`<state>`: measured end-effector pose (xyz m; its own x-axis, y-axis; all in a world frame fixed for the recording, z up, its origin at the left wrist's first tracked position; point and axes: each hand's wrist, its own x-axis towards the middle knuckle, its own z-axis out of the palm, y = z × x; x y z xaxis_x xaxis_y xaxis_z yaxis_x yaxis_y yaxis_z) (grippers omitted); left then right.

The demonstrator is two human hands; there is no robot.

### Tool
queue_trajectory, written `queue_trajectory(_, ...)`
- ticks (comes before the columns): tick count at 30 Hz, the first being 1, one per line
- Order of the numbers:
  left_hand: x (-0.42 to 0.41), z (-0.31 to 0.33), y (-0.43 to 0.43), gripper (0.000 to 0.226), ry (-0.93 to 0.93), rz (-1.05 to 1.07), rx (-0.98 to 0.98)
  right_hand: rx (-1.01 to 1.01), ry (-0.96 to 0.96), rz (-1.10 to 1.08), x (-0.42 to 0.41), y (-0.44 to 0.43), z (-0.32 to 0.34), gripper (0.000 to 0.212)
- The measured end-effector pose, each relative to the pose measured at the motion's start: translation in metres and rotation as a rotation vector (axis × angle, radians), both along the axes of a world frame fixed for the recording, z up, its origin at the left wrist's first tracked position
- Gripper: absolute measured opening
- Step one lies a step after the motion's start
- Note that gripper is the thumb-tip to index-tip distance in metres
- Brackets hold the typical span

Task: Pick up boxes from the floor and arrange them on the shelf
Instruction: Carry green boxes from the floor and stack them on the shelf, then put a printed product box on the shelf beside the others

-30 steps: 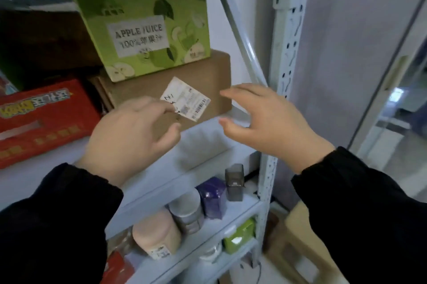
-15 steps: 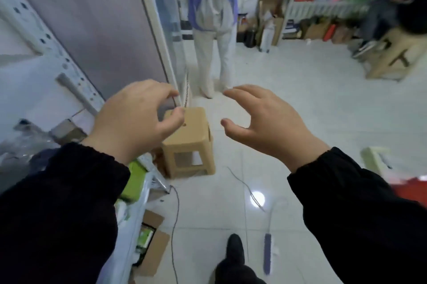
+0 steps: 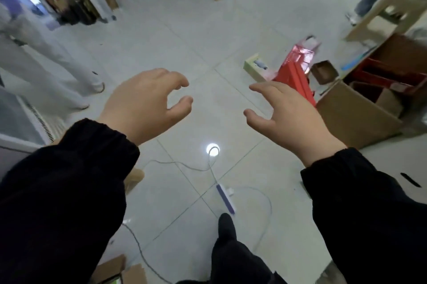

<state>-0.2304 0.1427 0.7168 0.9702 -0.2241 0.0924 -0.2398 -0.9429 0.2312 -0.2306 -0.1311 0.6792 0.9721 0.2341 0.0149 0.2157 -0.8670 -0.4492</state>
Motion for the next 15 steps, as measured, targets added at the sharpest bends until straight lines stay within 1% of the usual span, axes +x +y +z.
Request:
queue_trajectory(3, 0.028, -0.005, -0.027, 0.052, 0.034, -0.066, 0.008, -0.011, 0.007, -0.089, 0.012, -0.032, -0.004, 0.059)
queue_trajectory(6, 0.051, -0.010, -0.046, 0.041, 0.053, -0.135, 0.026, -0.019, 0.001, -0.146, 0.017, -0.050, -0.003, 0.059)
queue_trajectory(8, 0.065, -0.011, -0.056, 0.038, 0.059, -0.155, 0.011, -0.011, 0.005, -0.193, 0.018, -0.056, -0.003, 0.058)
queue_trajectory(15, 0.137, -0.010, -0.075, 0.041, 0.060, -0.304, -0.003, -0.045, 0.047, -0.348, 0.045, -0.062, -0.004, 0.057)
